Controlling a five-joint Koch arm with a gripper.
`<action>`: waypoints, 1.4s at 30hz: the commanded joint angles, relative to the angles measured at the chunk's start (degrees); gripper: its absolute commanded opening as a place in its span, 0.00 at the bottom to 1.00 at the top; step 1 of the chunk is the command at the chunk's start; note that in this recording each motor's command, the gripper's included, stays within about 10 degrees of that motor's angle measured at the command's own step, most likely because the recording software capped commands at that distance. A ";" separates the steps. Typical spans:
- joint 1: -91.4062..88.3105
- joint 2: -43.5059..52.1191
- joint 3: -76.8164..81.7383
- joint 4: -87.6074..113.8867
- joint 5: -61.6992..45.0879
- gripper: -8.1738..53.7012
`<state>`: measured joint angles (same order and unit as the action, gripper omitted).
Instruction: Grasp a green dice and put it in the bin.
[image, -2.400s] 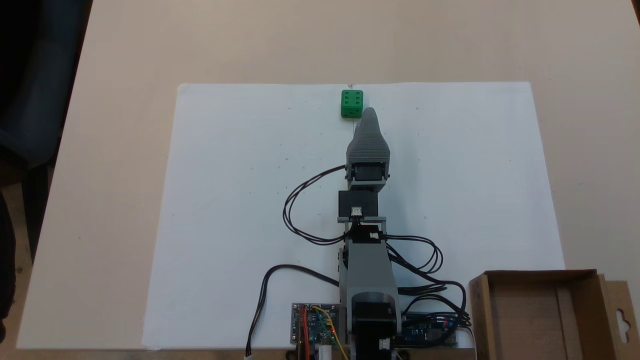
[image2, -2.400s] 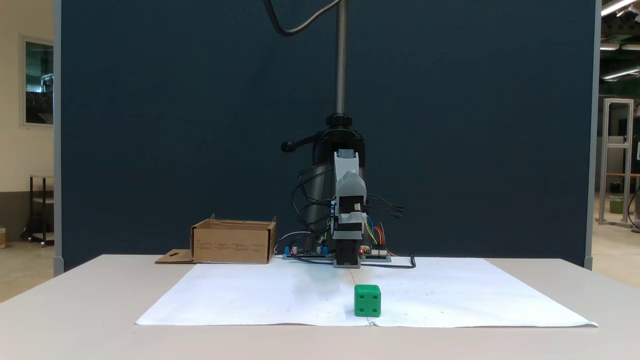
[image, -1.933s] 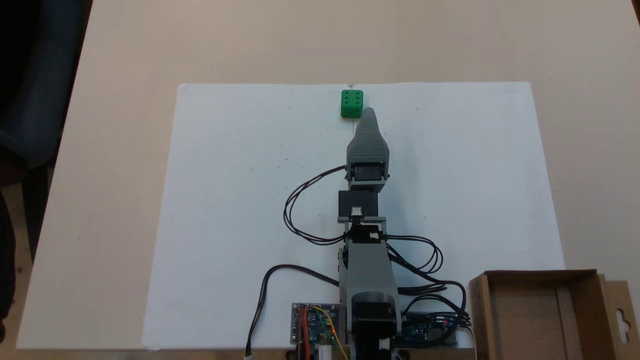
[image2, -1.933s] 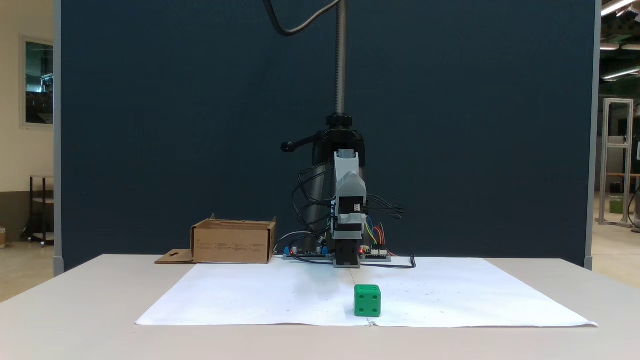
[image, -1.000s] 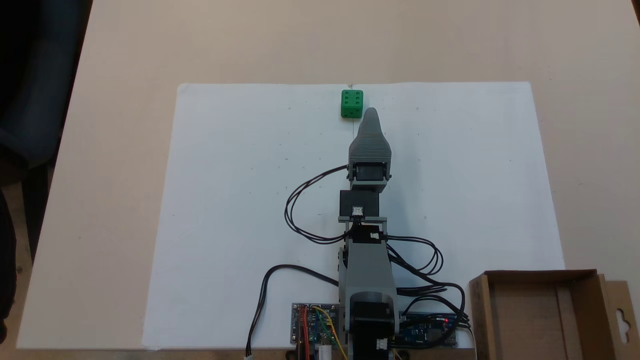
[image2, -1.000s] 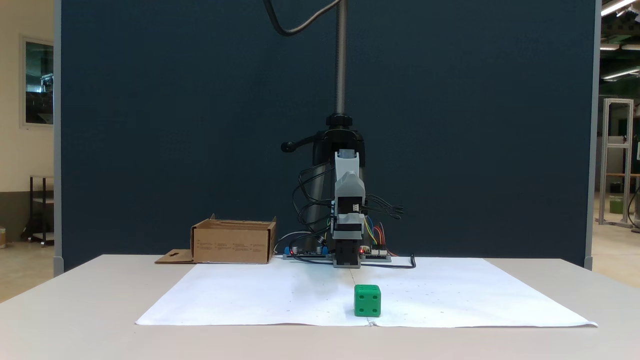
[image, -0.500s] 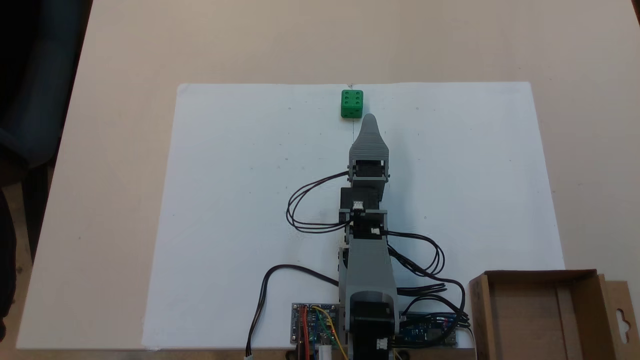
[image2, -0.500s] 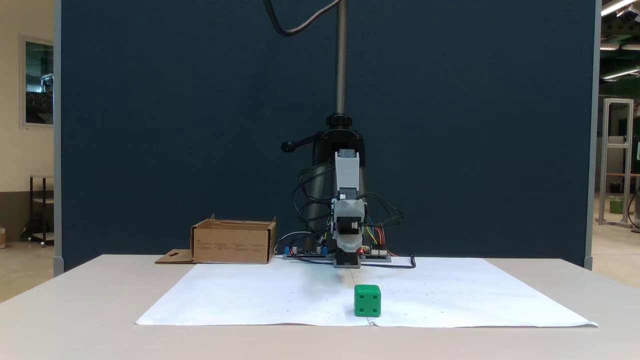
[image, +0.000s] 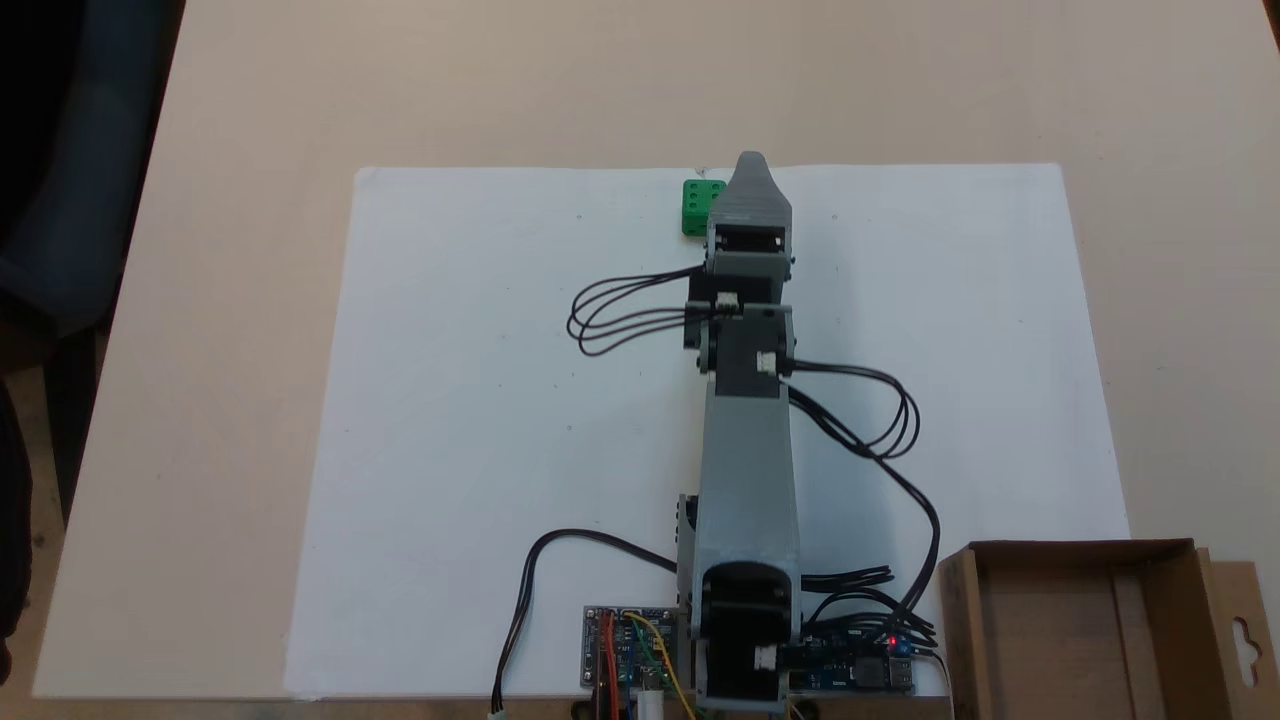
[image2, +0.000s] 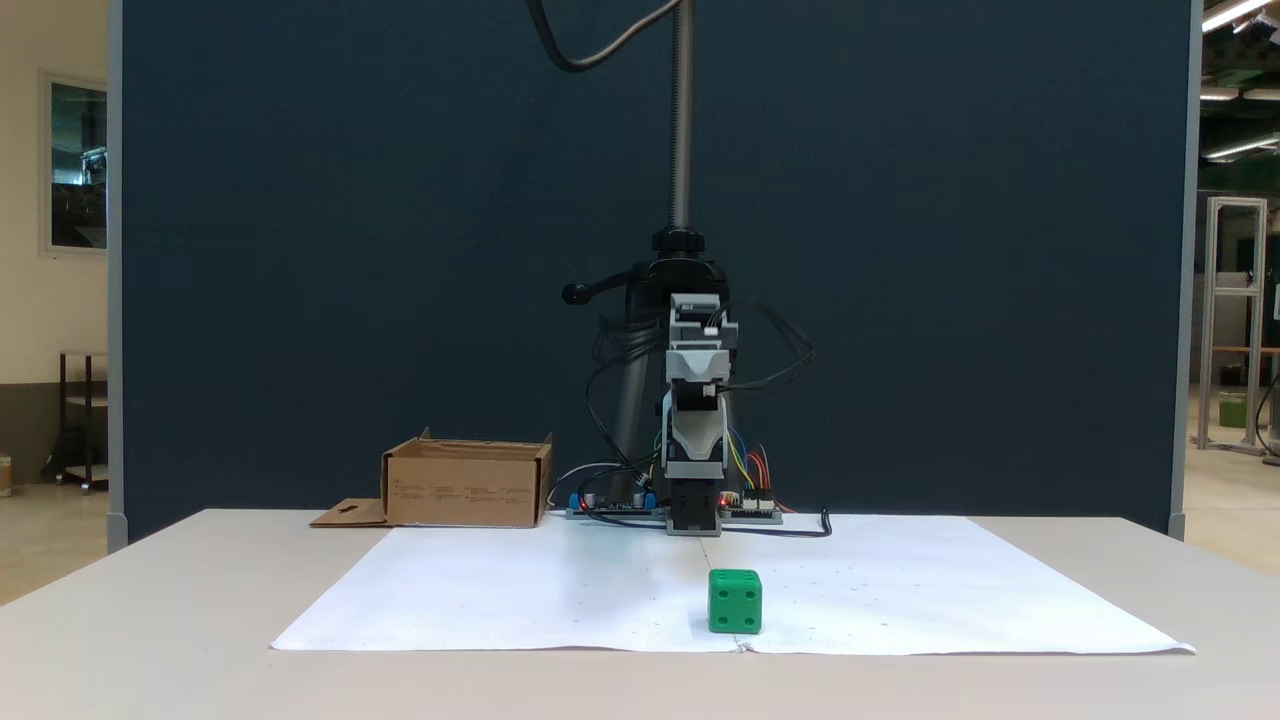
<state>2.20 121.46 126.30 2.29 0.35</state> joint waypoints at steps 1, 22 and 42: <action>0.00 -4.22 -7.91 9.12 -1.76 0.80; -0.35 -45.09 -63.98 59.59 8.79 0.80; -4.57 -61.17 -74.00 59.59 11.34 0.80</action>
<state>-1.23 59.68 55.37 59.24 8.00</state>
